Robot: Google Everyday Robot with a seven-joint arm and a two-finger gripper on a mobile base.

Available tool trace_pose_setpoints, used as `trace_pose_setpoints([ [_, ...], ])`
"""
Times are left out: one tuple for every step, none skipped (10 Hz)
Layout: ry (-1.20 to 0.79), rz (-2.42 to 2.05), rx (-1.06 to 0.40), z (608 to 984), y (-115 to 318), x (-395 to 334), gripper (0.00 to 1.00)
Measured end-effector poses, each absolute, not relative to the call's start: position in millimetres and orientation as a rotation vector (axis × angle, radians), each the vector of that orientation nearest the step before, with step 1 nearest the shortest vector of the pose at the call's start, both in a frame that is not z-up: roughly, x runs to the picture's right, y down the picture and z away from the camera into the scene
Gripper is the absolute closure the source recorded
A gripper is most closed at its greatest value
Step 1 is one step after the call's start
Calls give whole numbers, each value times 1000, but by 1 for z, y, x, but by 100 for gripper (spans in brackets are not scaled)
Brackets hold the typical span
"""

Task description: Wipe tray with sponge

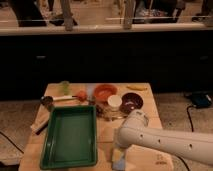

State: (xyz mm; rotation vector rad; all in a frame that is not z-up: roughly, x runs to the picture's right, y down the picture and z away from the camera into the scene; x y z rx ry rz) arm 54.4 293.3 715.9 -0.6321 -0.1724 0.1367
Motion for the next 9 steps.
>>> trace_pose_setpoints([
  [-168, 98, -638, 717, 298, 52, 20],
  [-157, 73, -644, 718, 304, 54, 20],
  [-149, 57, -650, 721, 309, 55, 20],
  [-147, 55, -658, 722, 315, 55, 20],
  [-137, 53, -666, 723, 320, 57, 20],
  [-132, 56, -673, 723, 325, 60, 20],
  [-129, 59, -677, 722, 329, 61, 20],
  [-126, 67, -682, 720, 334, 64, 20],
  [-124, 73, -685, 719, 339, 67, 20],
])
